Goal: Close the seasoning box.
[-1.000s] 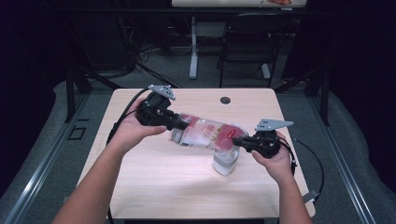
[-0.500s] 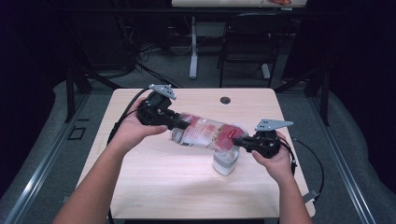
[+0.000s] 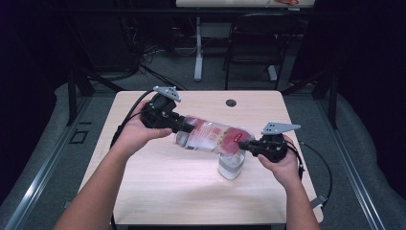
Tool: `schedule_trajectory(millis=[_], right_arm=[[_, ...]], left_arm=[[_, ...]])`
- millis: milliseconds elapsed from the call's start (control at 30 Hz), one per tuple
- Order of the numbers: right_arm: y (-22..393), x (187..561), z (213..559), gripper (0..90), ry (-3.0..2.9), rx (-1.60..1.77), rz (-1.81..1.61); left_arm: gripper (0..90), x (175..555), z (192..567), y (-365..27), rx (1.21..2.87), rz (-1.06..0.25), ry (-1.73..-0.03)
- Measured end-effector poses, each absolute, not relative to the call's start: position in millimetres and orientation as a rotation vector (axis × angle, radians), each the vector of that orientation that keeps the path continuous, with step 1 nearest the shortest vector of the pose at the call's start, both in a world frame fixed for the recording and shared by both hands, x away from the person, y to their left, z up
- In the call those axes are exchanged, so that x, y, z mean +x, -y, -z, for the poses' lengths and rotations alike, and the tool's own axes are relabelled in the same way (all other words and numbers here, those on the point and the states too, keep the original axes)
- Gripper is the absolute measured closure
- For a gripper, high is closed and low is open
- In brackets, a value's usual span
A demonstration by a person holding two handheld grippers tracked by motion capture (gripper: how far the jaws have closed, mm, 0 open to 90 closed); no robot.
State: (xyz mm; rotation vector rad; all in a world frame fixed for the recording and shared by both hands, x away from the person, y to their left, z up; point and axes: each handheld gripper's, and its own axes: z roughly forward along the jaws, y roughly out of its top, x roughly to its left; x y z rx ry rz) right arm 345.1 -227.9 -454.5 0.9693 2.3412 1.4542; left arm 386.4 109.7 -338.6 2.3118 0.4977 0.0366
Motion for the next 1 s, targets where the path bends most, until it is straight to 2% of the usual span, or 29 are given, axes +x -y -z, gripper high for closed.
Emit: schedule_trajectory(millis=[1000], right_arm=[[227.1, 344.9, 455.1, 85.3, -2.332, 0.976, -1.447]], left_arm=[[70.0, 385.7, 336.6, -107.0, 2.322, -0.043, -0.497]])
